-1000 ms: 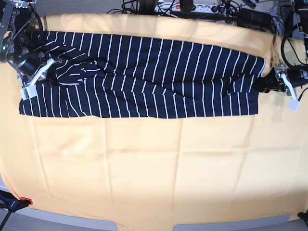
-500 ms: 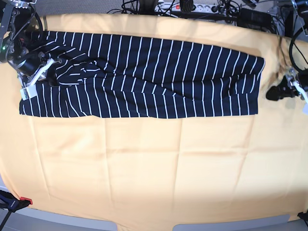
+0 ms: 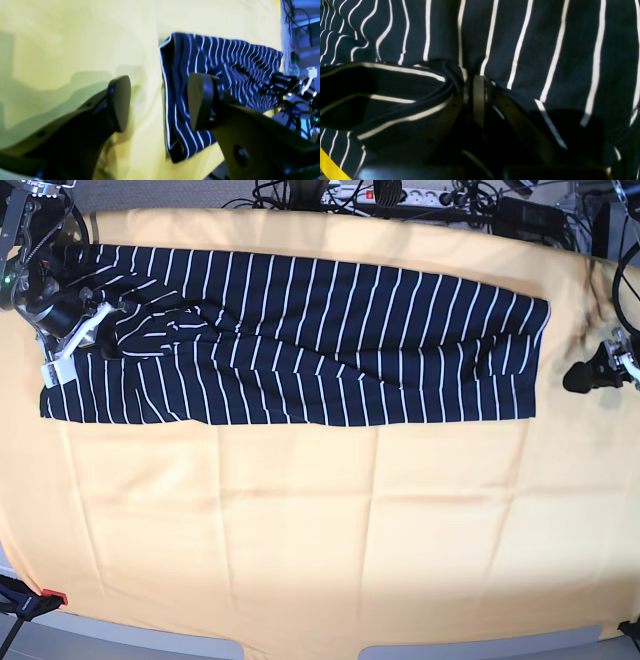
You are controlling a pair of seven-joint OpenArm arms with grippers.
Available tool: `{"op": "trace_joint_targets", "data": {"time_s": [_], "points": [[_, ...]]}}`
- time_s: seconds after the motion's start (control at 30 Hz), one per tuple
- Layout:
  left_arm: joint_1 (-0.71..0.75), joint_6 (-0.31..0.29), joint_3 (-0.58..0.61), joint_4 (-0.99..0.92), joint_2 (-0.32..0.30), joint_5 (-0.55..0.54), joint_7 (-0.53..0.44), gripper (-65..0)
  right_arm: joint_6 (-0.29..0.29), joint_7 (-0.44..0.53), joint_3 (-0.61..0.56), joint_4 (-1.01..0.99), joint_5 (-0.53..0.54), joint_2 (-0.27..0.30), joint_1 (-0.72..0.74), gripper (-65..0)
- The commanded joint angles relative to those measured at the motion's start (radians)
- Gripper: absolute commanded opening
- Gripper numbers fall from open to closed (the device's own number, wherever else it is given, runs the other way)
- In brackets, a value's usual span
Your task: Fold the T-shirt properly
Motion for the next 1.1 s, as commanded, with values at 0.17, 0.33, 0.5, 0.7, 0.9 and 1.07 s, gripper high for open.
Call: {"op": "trace_joint_targets", "data": {"time_s": [0.17,0.33,0.5,0.7,0.9,1.07], "points": [[-0.014,-0.003,0.068,0.012,-0.026,-0.024,0.028,-27.1,0.005,0.004,0.005,0.014,0.006,0.017,0.005,-65.0],[-0.015,-0.003,0.124,0.012,0.007,-0.024,0.036,-27.3,0.005,0.008,0.005,0.014,0.01,0.017,0.005,-65.0],[-0.015,-0.003,0.158,0.012,0.059,-0.024,0.039,-27.4,0.005,0.007,0.005,0.014,0.01,0.017,0.005,-65.0],[-0.012,0.0,0.219,0.012,0.076,-0.024,0.039,-27.5,0.005,0.008,0.005,0.014,0.01,0.017,0.005,-65.0],[-0.012,0.0,0.234,0.012,0.074,-0.024,0.039,-27.7,0.005,0.008,0.005,0.014,0.01,0.017,0.005,-65.0],[-0.012,-0.005,0.273,0.021,0.074,-0.024,0.039,-29.1,0.005,0.014,0.005,0.014,0.01,0.017,0.005,-65.0]]}}
